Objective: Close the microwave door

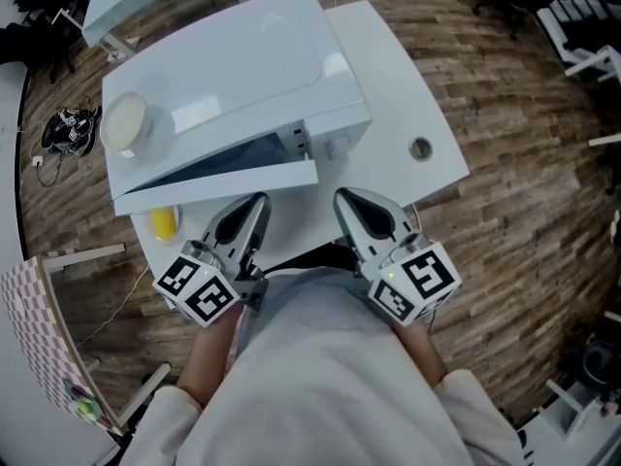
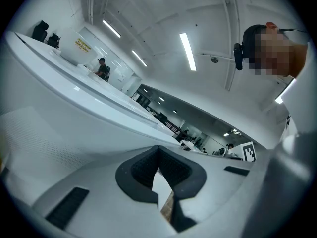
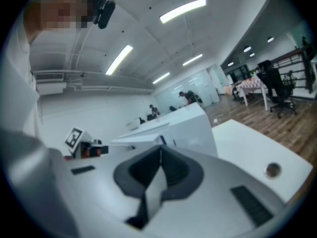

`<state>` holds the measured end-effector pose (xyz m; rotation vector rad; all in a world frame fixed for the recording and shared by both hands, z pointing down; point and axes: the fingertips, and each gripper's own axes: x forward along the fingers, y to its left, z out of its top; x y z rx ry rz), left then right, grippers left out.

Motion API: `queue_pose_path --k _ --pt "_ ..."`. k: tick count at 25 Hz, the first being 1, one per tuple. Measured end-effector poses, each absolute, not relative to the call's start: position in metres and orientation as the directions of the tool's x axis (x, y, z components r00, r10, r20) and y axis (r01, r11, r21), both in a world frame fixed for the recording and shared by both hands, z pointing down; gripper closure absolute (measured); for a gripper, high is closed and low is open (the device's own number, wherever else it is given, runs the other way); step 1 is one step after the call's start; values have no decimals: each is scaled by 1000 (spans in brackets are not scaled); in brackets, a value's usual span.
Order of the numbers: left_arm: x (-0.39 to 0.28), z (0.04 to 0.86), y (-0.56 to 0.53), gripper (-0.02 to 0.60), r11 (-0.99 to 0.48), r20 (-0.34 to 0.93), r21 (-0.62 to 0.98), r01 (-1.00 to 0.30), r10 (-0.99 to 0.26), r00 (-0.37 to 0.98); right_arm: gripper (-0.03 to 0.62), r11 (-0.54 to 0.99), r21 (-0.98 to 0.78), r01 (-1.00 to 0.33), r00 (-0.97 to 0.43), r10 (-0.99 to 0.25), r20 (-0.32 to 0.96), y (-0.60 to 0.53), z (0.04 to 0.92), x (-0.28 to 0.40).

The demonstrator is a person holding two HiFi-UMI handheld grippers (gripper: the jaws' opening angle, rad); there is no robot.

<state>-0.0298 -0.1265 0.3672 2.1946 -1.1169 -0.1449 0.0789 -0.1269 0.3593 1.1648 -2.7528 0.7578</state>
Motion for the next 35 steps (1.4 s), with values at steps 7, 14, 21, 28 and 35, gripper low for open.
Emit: queue_pose_path --k 7,14,21,28,35 --pt "-26 366 -138 565 -418 170 614 -670 -758 629 571 591 -421 -689 -714 -654 251 -127 364 77" --pt "-24 364 -147 565 -425 158 620 -660 -756 636 571 583 -426 -692 -710 -656 256 -129 365 76" --pt "-26 361 -153 565 -416 138 640 -646 -765 629 571 579 -431 -692 -711 -651 266 -131 370 76" --pt "-27 362 -160 565 -398 131 661 -636 -773 620 571 579 -436 -689 -714 -647 269 -135 372 75" --pt "-26 365 -161 565 -406 143 632 -660 -776 615 571 577 -442 -687 -715 -643 273 -137 375 74"
